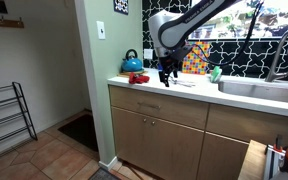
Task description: Open the drawer
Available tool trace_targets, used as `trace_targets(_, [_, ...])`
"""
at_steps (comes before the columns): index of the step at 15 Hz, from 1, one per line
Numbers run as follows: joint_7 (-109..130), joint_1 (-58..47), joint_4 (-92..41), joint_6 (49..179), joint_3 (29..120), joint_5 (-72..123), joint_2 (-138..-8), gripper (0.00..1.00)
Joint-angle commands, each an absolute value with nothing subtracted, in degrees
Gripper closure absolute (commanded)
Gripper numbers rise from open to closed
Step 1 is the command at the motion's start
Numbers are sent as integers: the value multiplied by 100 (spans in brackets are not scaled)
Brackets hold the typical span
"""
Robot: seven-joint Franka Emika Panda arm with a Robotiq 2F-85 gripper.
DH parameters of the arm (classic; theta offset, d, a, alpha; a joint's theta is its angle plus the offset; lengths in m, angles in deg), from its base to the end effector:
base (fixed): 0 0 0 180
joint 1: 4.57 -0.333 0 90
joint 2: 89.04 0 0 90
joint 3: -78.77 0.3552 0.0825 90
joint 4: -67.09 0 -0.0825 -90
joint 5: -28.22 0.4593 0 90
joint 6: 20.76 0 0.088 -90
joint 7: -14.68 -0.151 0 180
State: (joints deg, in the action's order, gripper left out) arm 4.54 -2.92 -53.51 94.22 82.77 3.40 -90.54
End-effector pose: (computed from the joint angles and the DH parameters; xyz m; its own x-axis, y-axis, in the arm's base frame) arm 0.5972 -0.0173 0.3901 0.9977 0.0556 -0.0398 0.0666 -0.9220 0.3814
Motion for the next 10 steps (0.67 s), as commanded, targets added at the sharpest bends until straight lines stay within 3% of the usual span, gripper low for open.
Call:
trace_targets(1, [656, -454, -5068, 10400, 8196, -288, -8580, 0])
trace_targets(2, [487, -489, -5173, 9969, 8185, -50, -8766, 0])
trace_targets(10, [359, -505, -4836, 10243, 8111, -255, -8281, 0])
